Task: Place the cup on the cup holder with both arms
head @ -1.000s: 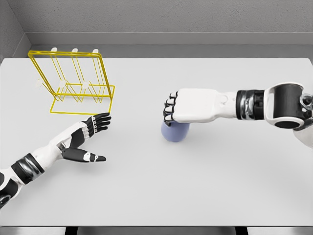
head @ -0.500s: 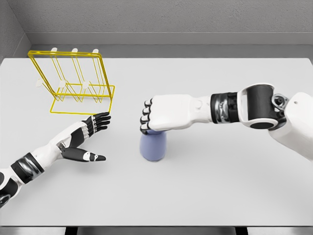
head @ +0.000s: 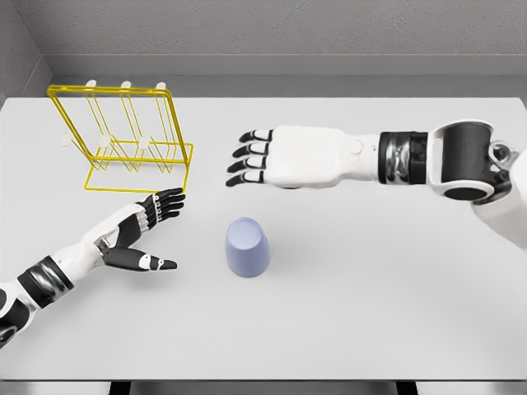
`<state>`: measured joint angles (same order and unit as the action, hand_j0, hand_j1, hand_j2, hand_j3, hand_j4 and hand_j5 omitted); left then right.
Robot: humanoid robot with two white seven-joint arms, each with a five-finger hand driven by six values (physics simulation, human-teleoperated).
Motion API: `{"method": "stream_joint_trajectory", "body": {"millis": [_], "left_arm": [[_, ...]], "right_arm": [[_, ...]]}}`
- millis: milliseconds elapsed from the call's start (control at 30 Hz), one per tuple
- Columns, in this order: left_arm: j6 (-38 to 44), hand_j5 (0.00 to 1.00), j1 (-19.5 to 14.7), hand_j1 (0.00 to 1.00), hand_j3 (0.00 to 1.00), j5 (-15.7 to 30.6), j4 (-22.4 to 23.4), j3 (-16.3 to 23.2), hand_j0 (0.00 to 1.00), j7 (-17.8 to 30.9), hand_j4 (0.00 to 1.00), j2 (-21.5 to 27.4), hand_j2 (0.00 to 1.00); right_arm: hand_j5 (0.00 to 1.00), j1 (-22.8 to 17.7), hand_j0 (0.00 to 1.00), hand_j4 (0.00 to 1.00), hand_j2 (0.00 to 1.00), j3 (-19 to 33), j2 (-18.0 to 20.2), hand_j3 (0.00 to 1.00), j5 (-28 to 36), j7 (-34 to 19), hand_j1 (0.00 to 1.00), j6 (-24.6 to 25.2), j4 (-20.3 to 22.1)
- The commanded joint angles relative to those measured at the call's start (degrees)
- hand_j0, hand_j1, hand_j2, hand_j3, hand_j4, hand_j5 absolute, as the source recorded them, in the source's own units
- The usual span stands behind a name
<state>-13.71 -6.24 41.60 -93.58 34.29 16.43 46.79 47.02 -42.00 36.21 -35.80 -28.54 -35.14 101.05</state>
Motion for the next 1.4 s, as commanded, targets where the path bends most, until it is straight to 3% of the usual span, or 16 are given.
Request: {"method": "stream_joint_trajectory", "body": {"millis": [0, 67, 133, 267, 333, 433, 533, 633, 800, 1033, 1367], "left_arm": [[0.00, 1.00, 0.00, 1.00, 1.00, 0.24, -0.02, -0.02, 1.00, 0.01, 1.00, 0.06, 1.00], [0.00, 1.00, -0.09, 1.00, 1.00, 0.24, -0.02, -0.02, 1.00, 0.01, 1.00, -0.12, 1.00], [0.09, 1.00, -0.17, 1.00, 1.00, -0.11, -0.02, 0.42, 1.00, 0.01, 1.00, -0.82, 1.00], [0.18, 1.00, -2.37, 1.00, 1.00, -3.10, 1.47, 2.53, 1.00, -0.08, 1.00, -3.19, 1.00], [0.18, 1.00, -3.51, 1.00, 1.00, -3.19, 1.73, 3.85, 1.00, -0.08, 1.00, -3.81, 1.00], [0.18, 1.00, -5.62, 1.00, 1.00, -3.46, 2.61, 6.05, 1.00, -0.17, 1.00, -4.42, 1.00], [0.18, 1.00, -7.82, 1.00, 1.00, -3.63, 4.28, 8.16, 1.00, -0.43, 1.00, -5.74, 1.00], [0.26, 1.00, -8.35, 1.00, 1.00, -4.07, 4.90, 8.86, 1.00, -0.43, 1.00, -6.01, 1.00], [0.26, 1.00, -9.75, 1.00, 1.00, -4.34, 5.69, 10.27, 1.00, -0.43, 1.00, -7.76, 1.00], [0.26, 1.00, -11.69, 1.00, 1.00, -4.25, 5.87, 11.67, 1.00, -0.52, 1.00, -9.17, 1.00], [0.26, 1.00, -11.95, 1.00, 1.00, -4.95, 5.69, 12.38, 1.00, -0.52, 1.00, -9.87, 1.00]], "right_arm": [[1.00, -0.26, 1.00, 1.00, 1.00, 7.36, 1.76, 1.00, 0.81, 0.32, 1.00, 0.14, -0.59], [1.00, -2.02, 1.00, 1.00, 1.00, 12.20, 3.08, 1.00, 2.04, 0.50, 1.00, 0.14, -2.69], [1.00, -5.18, 1.00, 1.00, 1.00, 15.89, 6.85, 1.00, 6.87, 0.50, 1.00, 0.14, -4.37], [1.00, -18.81, 1.00, 1.00, 1.00, 30.66, 9.41, 1.00, 13.91, 0.50, 1.00, 0.14, -4.28], [1.00, -22.23, 1.00, 1.00, 1.00, 31.98, 11.25, 1.00, 19.09, 0.50, 1.00, 0.14, -4.46], [1.00, -29.00, 1.00, 1.00, 1.00, 37.07, 10.55, 1.00, 22.43, 0.59, 1.00, 0.14, -4.46], [1.00, -32.43, 1.00, 1.00, 1.00, 37.34, 10.46, 1.00, 27.62, 0.50, 1.00, 0.14, -4.37], [1.00, -34.19, 1.00, 1.00, 1.00, 39.18, 8.18, 1.00, 27.71, 0.33, 1.00, 0.14, -4.98], [1.00, -36.12, 1.00, 1.00, 1.00, 42.17, 7.56, 1.00, 27.80, -0.20, 1.00, 0.14, -5.77], [1.00, -36.65, 1.00, 1.00, 1.00, 42.26, 7.47, 1.00, 27.62, -0.20, 1.00, 0.14, -6.21], [1.00, -36.92, 1.00, 1.00, 1.00, 42.17, 6.51, 1.00, 27.71, -0.20, 1.00, 0.14, -6.04]]}}
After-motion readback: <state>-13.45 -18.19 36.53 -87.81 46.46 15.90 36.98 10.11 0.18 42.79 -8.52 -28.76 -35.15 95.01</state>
